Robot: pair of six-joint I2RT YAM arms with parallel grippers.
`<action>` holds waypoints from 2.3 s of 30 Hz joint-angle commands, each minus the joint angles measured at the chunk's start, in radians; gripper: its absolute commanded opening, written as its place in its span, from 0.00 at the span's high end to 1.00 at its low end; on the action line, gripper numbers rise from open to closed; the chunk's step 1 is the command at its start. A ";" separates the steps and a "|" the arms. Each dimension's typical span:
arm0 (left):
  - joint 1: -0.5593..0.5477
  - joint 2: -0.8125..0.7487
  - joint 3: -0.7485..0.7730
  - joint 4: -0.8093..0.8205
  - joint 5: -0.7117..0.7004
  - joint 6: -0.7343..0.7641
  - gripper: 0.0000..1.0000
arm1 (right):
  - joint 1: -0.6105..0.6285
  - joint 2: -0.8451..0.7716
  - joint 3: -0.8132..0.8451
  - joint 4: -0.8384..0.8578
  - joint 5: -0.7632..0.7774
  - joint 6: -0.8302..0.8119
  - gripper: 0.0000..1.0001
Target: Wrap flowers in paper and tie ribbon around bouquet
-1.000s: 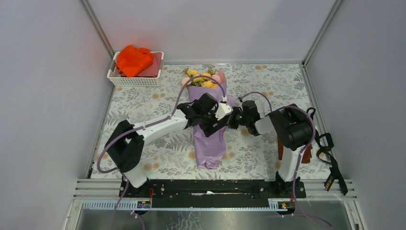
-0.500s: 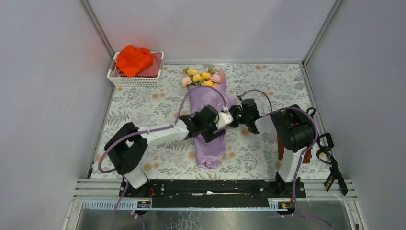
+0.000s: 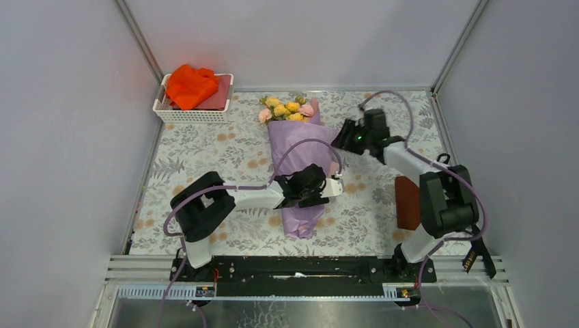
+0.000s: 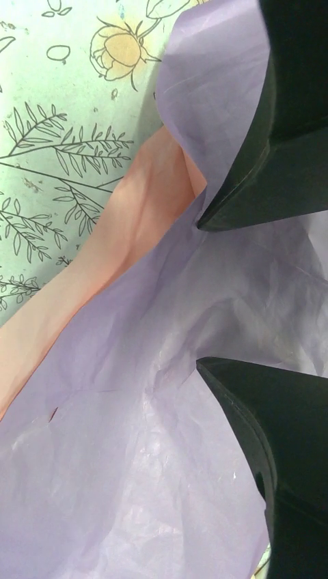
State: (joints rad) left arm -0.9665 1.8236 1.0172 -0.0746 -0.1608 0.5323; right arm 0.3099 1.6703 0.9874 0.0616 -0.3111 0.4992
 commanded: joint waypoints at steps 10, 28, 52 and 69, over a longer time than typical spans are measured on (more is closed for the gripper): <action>0.002 0.067 -0.067 -0.105 0.074 0.020 0.25 | -0.693 0.055 0.252 -0.412 0.574 -0.256 0.38; 0.001 0.102 -0.040 -0.170 0.062 0.036 0.24 | -0.808 0.275 0.309 -0.345 0.441 -0.237 0.44; 0.002 0.149 0.001 -0.203 0.067 0.020 0.24 | -0.778 0.373 0.413 -0.394 0.306 -0.269 0.49; 0.001 0.132 -0.038 -0.178 0.036 0.037 0.24 | -0.756 0.083 1.003 -0.383 -0.056 -0.127 1.00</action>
State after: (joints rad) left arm -0.9665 1.8526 1.0706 -0.1474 -0.1471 0.5678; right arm -0.4599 2.0140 1.7424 -0.4553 -0.1604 0.2630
